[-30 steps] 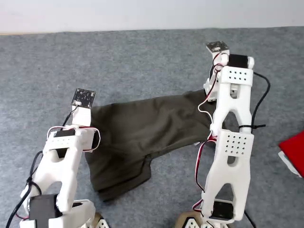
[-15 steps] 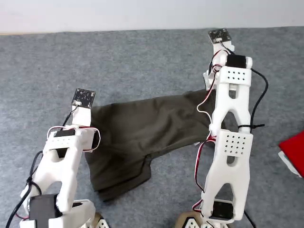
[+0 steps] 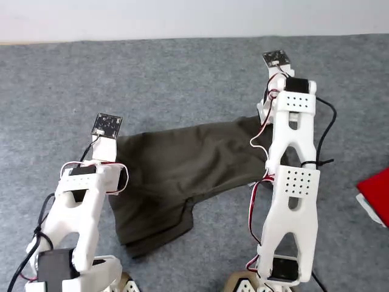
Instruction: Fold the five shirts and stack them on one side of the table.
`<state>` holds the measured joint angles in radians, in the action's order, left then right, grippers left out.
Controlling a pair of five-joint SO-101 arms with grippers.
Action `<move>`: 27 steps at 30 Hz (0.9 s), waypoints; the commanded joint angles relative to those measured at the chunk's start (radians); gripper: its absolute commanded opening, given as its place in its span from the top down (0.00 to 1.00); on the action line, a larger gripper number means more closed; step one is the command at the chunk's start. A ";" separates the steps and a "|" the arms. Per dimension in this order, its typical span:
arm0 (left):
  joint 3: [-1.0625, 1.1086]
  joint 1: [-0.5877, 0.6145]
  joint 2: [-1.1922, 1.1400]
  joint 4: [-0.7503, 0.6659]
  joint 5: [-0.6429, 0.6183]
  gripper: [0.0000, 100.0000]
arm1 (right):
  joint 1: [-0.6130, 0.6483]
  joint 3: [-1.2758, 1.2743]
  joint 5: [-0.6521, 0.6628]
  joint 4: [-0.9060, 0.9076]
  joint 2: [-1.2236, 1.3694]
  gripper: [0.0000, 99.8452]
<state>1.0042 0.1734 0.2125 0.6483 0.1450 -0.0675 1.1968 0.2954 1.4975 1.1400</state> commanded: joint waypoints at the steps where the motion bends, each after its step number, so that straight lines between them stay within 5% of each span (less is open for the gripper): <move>1: -0.033 -0.003 0.000 0.011 0.002 1.00 | 0.001 0.110 -0.012 0.018 -0.051 0.99; 18: -0.033 -0.003 0.000 0.011 0.003 1.00 | -0.001 0.203 -0.006 -0.174 0.053 0.99; 27: -0.033 -0.003 -0.002 0.011 0.003 1.00 | 0.008 0.233 -0.011 0.073 -0.051 0.90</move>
<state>1.0042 0.1734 0.2125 0.6483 0.1450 -0.0660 1.3610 0.2954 1.4760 1.2014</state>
